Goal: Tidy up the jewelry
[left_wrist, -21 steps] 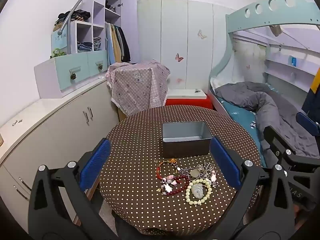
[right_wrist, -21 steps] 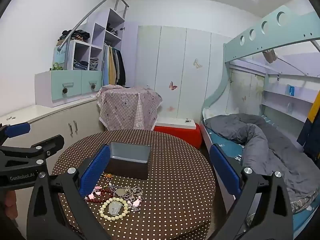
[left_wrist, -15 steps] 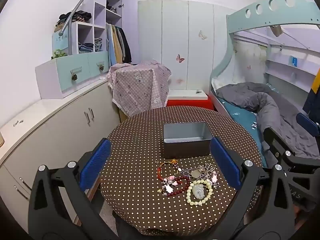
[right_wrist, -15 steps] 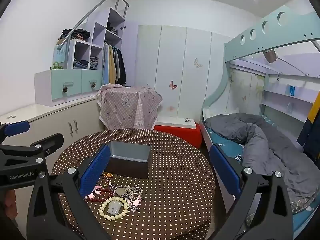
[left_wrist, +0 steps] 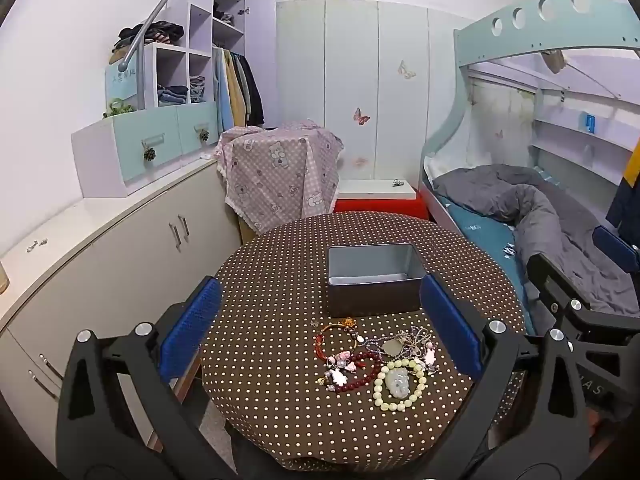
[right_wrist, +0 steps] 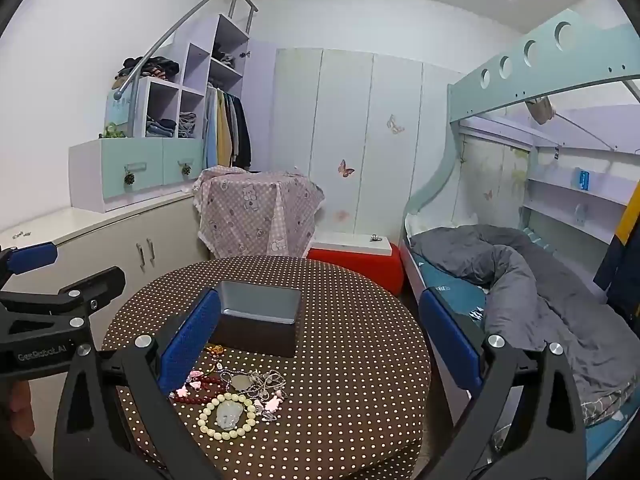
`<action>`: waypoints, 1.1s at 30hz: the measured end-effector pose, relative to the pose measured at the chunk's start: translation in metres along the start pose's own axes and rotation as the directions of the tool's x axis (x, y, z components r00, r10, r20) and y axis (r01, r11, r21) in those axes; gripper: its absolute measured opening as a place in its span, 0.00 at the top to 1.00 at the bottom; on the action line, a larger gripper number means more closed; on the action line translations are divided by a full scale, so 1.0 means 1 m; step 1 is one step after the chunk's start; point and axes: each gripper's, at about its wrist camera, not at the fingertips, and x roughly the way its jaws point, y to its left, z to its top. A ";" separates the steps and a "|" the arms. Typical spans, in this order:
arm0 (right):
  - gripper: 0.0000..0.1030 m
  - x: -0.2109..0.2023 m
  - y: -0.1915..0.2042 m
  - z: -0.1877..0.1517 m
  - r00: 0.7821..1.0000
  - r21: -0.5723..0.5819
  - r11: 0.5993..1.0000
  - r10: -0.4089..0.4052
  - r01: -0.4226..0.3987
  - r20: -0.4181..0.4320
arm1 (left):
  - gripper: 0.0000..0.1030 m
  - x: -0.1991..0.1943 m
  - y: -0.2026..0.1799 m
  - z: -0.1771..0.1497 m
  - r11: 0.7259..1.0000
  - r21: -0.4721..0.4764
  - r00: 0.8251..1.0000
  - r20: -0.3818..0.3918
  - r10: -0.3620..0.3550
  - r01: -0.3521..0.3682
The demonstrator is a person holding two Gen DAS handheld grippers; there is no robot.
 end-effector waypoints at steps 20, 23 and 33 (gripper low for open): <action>0.08 0.001 -0.001 0.002 1.000 -0.005 1.000 0.004 -0.004 0.001 | 0.06 -0.005 0.007 0.003 1.000 -0.006 1.000 0.012 -0.012 0.012; 0.08 0.001 0.000 0.001 1.000 -0.005 1.000 0.004 -0.004 0.000 | 0.06 -0.005 0.006 0.001 1.000 -0.002 1.000 0.014 -0.009 0.009; 0.08 -0.001 -0.003 0.002 1.000 0.003 1.000 0.006 -0.006 0.002 | 0.06 -0.007 0.005 0.001 1.000 0.000 1.000 0.020 -0.015 0.015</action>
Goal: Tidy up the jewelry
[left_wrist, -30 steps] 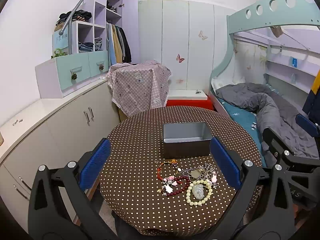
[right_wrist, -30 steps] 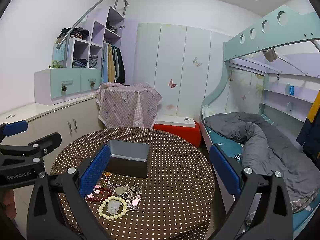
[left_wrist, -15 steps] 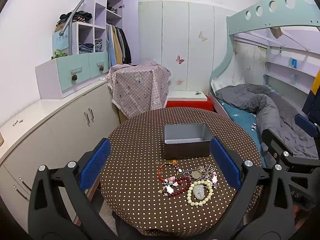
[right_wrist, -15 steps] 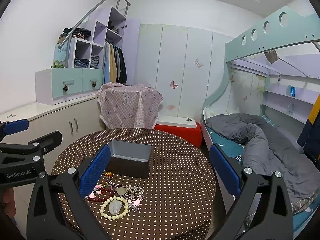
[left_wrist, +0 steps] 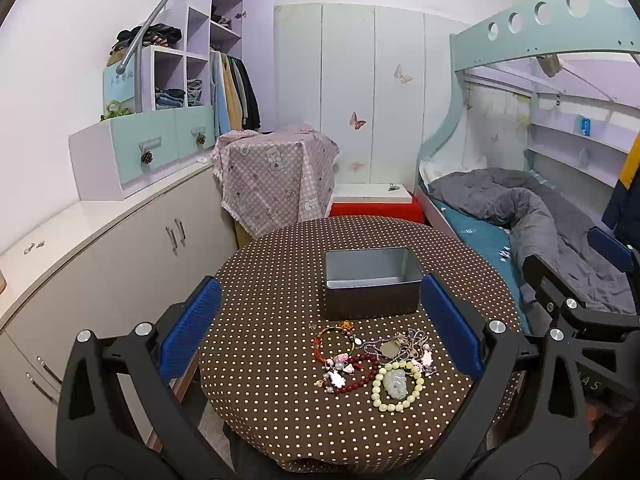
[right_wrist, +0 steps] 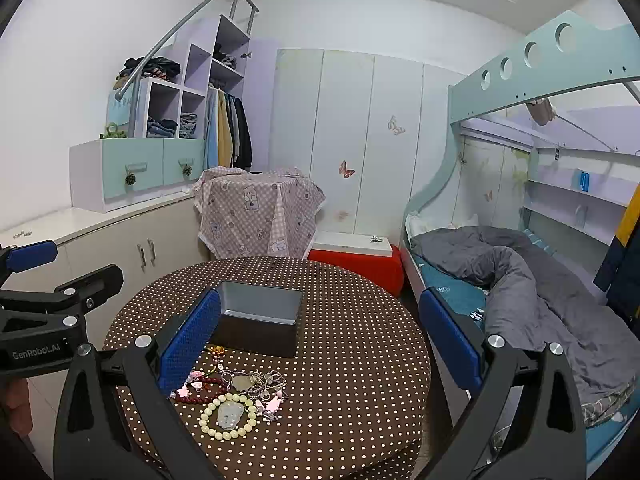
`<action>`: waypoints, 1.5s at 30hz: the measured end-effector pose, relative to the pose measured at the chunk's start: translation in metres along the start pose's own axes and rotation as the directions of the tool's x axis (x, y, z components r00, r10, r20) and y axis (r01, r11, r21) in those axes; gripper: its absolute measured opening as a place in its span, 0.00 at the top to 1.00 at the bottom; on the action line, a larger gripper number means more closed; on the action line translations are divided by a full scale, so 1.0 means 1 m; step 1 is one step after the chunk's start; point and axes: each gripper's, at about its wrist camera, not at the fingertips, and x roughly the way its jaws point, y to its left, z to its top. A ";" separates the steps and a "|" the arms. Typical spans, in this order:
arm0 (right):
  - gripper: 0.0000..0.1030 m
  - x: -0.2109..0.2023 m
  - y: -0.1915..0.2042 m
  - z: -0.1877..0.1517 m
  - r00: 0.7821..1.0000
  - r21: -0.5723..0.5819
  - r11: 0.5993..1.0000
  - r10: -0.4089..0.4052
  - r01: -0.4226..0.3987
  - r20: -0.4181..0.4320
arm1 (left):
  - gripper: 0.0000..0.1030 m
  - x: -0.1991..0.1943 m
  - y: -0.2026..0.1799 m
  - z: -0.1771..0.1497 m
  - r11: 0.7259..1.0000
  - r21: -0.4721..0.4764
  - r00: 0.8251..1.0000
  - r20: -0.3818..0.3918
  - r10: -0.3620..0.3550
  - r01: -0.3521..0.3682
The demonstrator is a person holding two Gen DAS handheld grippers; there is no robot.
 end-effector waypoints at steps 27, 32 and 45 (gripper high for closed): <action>0.08 0.003 0.001 -0.003 1.000 0.012 1.000 -0.004 0.004 -0.017 | 0.06 0.001 0.002 0.001 1.000 -0.012 1.000 0.010 0.005 -0.005; 0.08 0.004 0.000 -0.003 1.000 0.013 1.000 -0.005 0.005 -0.021 | 0.06 0.002 0.000 -0.001 1.000 -0.009 1.000 0.003 0.006 -0.006; 0.08 0.014 -0.003 -0.003 0.998 0.020 1.000 -0.012 0.013 -0.065 | 0.06 0.013 0.003 -0.001 1.000 -0.008 1.000 -0.023 0.005 -0.006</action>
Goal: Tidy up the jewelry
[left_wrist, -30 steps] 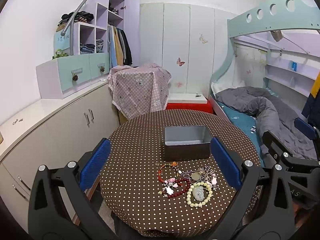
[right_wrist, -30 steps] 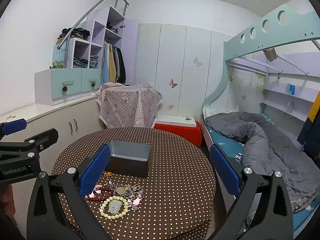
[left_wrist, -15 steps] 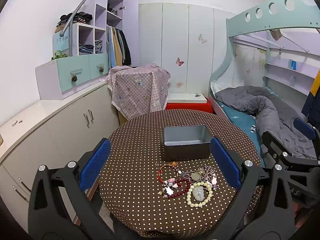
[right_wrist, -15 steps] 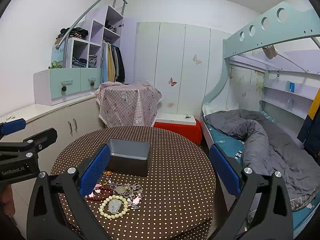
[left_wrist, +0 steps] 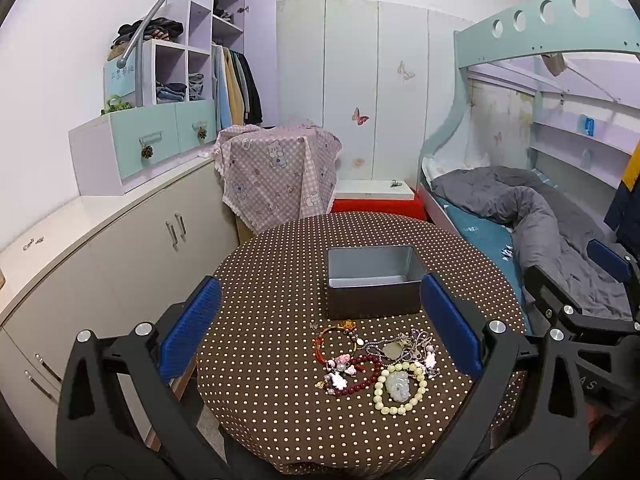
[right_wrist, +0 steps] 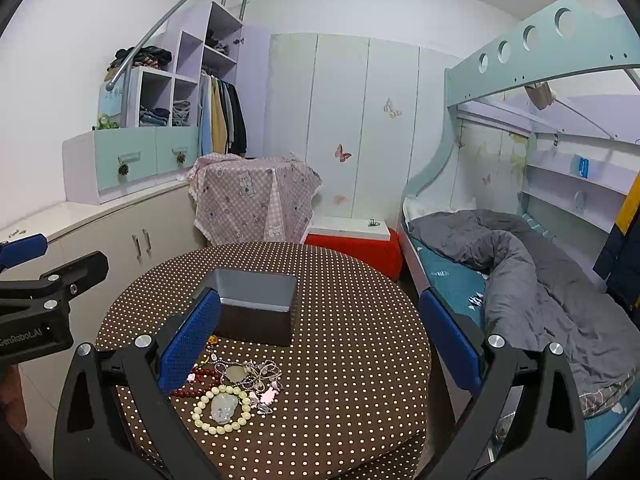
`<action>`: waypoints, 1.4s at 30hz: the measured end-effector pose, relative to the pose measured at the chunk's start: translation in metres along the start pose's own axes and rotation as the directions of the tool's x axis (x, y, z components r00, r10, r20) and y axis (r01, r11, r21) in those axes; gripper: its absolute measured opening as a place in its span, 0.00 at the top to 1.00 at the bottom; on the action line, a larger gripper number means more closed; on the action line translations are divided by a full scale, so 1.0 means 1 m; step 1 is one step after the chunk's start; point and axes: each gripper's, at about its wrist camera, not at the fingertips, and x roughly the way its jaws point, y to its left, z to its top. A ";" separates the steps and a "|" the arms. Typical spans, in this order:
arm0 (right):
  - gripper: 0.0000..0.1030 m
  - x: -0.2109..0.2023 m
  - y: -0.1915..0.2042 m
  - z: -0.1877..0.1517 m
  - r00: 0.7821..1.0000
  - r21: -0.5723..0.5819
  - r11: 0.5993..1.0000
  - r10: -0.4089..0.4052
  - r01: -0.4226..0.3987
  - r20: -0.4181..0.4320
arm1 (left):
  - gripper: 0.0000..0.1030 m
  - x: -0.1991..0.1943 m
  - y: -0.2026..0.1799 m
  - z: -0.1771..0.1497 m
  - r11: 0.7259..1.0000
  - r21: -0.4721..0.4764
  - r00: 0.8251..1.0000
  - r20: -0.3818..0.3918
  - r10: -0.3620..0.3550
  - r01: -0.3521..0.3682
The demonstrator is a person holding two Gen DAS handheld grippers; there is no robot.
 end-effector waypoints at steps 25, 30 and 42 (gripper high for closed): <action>0.08 0.094 0.029 -0.090 0.905 -0.007 0.998 0.059 -0.069 -0.422 | 0.06 0.102 0.027 -0.078 0.999 -0.019 0.908 -0.418 0.036 -0.048; 0.08 0.101 0.037 -0.098 0.890 -0.033 0.996 0.059 -0.083 -0.453 | 0.06 0.119 0.025 -0.089 0.999 -0.009 0.885 -0.465 0.034 -0.043; 0.20 0.110 0.035 -0.103 0.882 -0.046 0.997 0.028 -0.056 -0.471 | 0.06 0.136 0.020 -0.104 0.999 0.004 0.862 -0.505 0.034 -0.037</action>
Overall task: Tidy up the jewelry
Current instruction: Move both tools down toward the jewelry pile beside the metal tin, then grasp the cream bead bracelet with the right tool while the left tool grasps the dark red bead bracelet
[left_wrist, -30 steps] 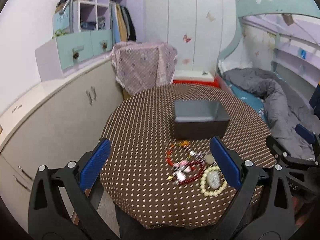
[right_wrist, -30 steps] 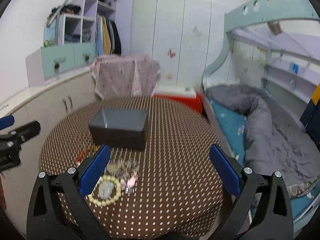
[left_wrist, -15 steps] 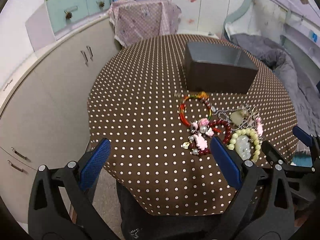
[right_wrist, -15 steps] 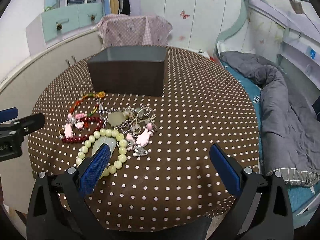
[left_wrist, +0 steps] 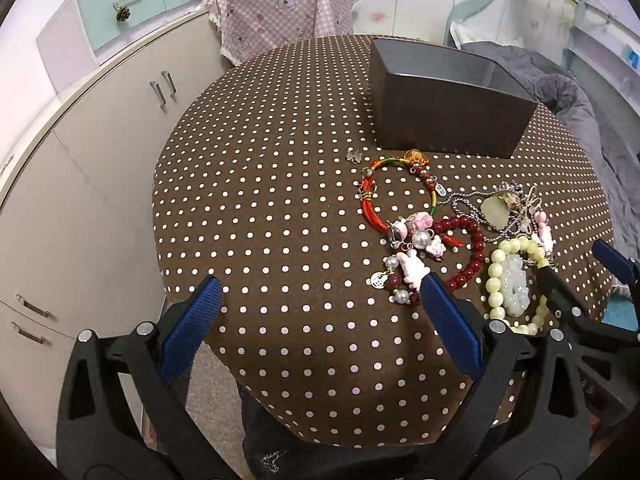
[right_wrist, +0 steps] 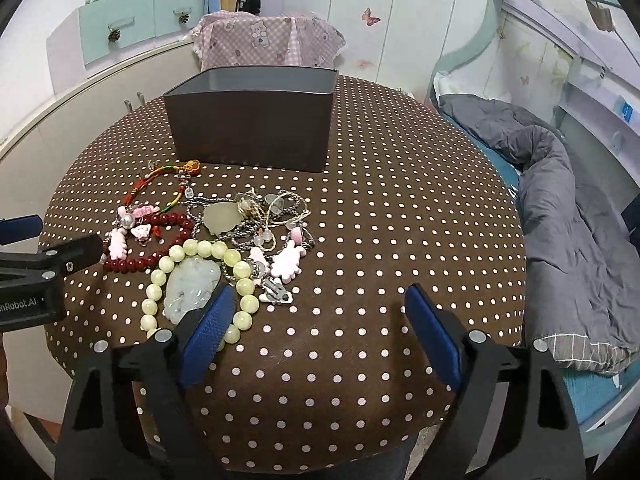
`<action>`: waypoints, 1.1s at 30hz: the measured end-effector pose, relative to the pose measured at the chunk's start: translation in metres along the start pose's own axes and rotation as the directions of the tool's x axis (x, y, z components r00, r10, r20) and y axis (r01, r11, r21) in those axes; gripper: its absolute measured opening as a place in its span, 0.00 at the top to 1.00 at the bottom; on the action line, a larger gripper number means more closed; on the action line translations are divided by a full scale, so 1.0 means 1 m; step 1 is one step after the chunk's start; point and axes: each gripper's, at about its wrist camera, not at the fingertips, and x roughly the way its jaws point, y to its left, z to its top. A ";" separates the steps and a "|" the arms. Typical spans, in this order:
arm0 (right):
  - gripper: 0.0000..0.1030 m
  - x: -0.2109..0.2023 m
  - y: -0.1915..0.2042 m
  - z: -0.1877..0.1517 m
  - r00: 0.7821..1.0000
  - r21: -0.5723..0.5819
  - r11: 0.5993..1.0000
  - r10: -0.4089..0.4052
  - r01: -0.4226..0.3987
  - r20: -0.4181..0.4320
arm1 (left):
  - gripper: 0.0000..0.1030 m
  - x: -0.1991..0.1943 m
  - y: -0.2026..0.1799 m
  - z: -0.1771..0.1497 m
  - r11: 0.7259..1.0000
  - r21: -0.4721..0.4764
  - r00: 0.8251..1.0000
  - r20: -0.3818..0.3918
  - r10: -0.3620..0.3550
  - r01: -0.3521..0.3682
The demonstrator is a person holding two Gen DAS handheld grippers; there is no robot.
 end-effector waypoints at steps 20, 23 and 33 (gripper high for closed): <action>0.90 0.000 -0.003 -0.001 0.996 0.020 0.996 0.088 -0.088 -0.004 | 0.86 0.007 -0.014 0.003 0.997 0.031 0.997 0.031 -0.066 0.065; 0.92 -0.004 -0.008 0.000 0.994 0.038 0.994 0.105 -0.105 0.005 | 0.90 0.008 -0.012 0.005 0.996 0.025 0.996 0.028 -0.084 0.084; 0.92 -0.023 -0.016 0.009 0.989 0.048 0.990 0.131 -0.134 0.065 | 0.92 0.002 0.010 0.016 0.987 -0.028 0.987 0.038 -0.156 0.157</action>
